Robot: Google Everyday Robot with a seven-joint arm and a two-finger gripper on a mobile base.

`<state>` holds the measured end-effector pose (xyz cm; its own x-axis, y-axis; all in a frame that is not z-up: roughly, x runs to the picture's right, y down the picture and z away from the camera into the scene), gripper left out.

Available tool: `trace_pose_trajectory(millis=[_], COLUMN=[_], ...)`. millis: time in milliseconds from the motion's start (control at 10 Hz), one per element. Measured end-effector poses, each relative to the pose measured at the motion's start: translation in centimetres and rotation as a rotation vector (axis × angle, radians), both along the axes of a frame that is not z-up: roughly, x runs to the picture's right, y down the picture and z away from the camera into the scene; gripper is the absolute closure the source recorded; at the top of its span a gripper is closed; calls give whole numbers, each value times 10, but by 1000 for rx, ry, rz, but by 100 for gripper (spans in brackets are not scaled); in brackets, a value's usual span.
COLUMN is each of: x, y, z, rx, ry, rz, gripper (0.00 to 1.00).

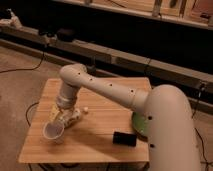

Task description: Pick up the ceramic cup

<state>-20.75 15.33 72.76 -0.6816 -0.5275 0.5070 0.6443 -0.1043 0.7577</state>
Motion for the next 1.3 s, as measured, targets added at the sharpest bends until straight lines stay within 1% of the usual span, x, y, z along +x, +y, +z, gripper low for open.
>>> trace_pose_trajectory(millis=[100,300,500,800,1100,1200,1300], x=[6,8,5,-2,0,-1,-1], y=[3,7,14,25,39,43,50], z=[-2,-5,0,10,23,24,27], rx=[-18,-43,-60,-73,-93,-98,-108], ry=[35,84,121,154,190,195,204], rz=[-11,-20,-35,-64,-77,-82,-95], gripper=[35,35,35,35,35,35,38])
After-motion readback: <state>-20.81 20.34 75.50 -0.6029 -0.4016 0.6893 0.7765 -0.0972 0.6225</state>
